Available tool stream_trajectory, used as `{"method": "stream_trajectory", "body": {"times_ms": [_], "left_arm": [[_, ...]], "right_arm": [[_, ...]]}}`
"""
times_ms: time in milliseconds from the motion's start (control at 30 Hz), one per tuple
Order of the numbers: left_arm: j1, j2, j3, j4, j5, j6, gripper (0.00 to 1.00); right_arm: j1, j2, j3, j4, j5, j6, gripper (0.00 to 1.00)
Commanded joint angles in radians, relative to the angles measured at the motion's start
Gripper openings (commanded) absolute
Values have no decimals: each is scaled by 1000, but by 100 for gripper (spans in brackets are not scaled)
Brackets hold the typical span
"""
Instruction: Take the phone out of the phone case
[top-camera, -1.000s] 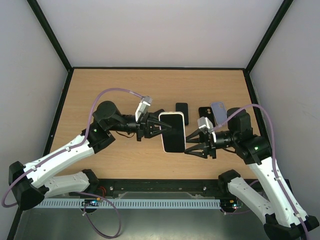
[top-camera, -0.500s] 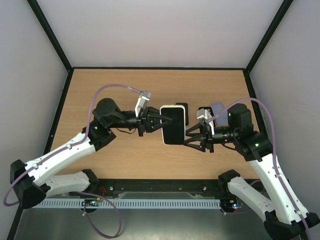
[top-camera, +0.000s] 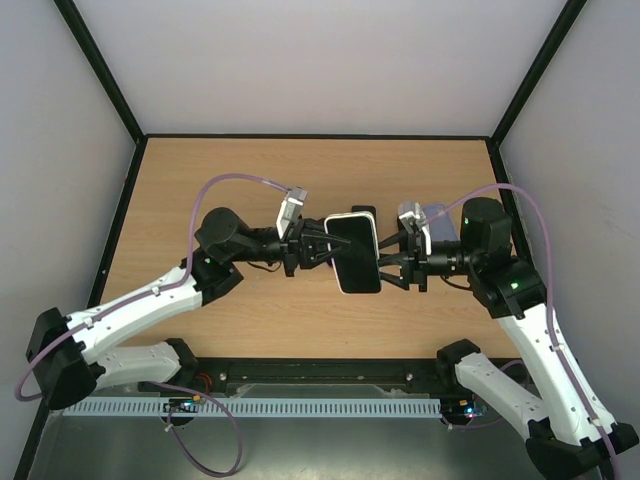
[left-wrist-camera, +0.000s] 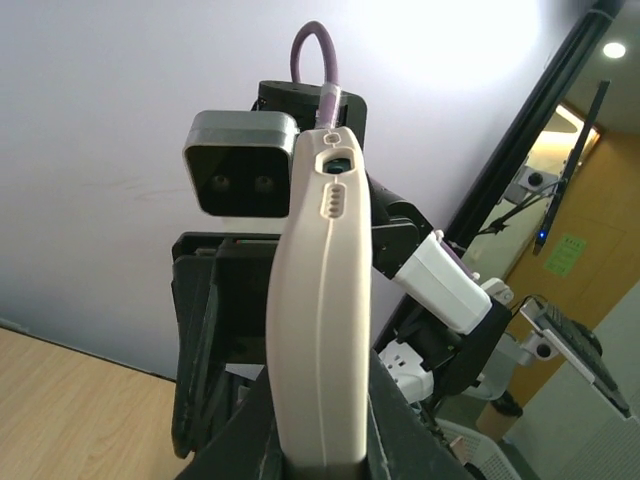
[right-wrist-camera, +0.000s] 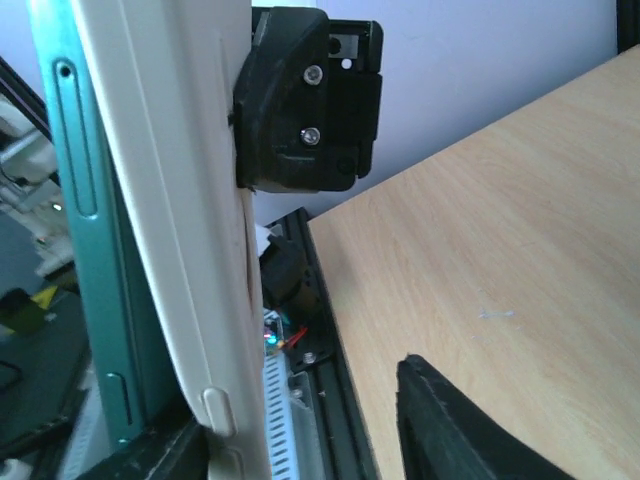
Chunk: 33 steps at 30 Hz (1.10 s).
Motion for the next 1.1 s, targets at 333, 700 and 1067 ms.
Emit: {"method": "stream_trajectory", "body": {"times_ms": [333, 700, 1067], "left_arm": [[122, 224, -23, -195, -237, -25, 9], [153, 414, -8, -131, -453, -105, 48], [97, 337, -77, -215, -740, 4, 64]], "right_arm": [[-5, 14, -145, 23, 144, 45, 2], [-30, 95, -384, 145, 342, 312, 2], [-119, 236, -441, 211, 469, 371, 2]]}}
